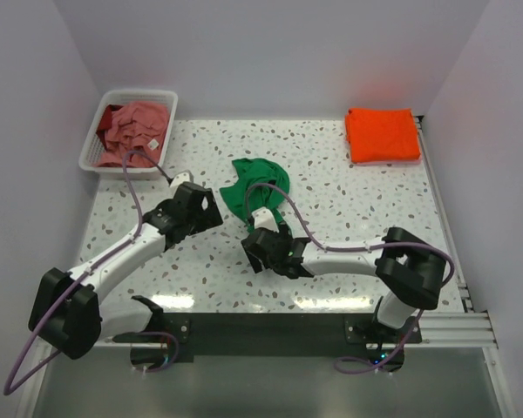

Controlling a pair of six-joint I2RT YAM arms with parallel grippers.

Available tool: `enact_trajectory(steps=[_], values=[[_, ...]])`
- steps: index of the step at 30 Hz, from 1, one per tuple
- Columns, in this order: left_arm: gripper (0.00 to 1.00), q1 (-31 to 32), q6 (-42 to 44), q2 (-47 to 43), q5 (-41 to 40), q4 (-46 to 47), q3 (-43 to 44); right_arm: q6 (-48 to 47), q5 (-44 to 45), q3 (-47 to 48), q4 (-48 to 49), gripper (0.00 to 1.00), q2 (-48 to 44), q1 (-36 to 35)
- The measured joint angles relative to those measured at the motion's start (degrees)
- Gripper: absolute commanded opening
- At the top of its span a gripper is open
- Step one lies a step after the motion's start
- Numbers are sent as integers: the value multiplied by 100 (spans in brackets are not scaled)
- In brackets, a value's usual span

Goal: Fold and stack the t-shirts
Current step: Flatten the tshirt out

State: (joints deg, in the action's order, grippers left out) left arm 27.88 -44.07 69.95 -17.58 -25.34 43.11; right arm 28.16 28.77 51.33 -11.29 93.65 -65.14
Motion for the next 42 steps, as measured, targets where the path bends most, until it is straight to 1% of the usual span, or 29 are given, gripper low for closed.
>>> enact_trajectory(steps=[1,2,4,6,7,8,10,11,14,19,23,26,29,30,34,36,38,39,41,42], values=[[100,0,0,-44,22,26,0,55,109,24,-24,76,72,7],[100,0,0,-81,42,46,0,92,195,44,-35,72,120,7],[100,0,2,-157,94,94,-2,184,400,81,-39,71,203,7],[100,0,7,-212,140,153,-28,229,570,122,-31,65,280,9],[100,0,9,-229,166,170,-48,249,656,146,-31,58,323,9],[100,0,11,-240,195,184,-63,267,699,166,-31,41,354,13],[100,0,17,-249,247,188,-85,352,835,199,-44,29,393,22],[100,0,24,-258,284,197,-98,393,946,208,-61,16,391,24],[100,0,72,-308,435,278,-160,514,1204,214,-155,0,330,61],[100,0,264,-313,918,610,-195,667,1467,214,-413,0,-101,334],[100,0,417,-109,1508,1102,-245,726,1547,201,-699,0,-667,866],[100,0,472,334,1978,1499,-245,704,1506,114,-769,0,-1217,1338],[93,2,470,820,2378,1816,-245,673,1493,22,-787,0,-1582,1613],[88,9,468,966,2487,1893,-240,675,1482,0,-798,0,-1646,1637],[78,114,459,1488,2736,2092,-131,675,1357,-68,-850,0,-1672,1641],[70,164,457,1705,2798,2170,22,675,1309,-129,-866,0,-1672,1641],[65,205,457,1869,2846,2234,177,675,1252,-175,-874,0,-1674,1641],[59,216,444,1950,2855,2277,256,675,1222,-192,-879,0,-1674,1641],[53,219,415,2087,2872,2334,404,675,1215,-210,-892,0,-1676,1641],[46,219,413,2133,2872,2358,457,673,1215,-212,-896,0,-1679,1641]])
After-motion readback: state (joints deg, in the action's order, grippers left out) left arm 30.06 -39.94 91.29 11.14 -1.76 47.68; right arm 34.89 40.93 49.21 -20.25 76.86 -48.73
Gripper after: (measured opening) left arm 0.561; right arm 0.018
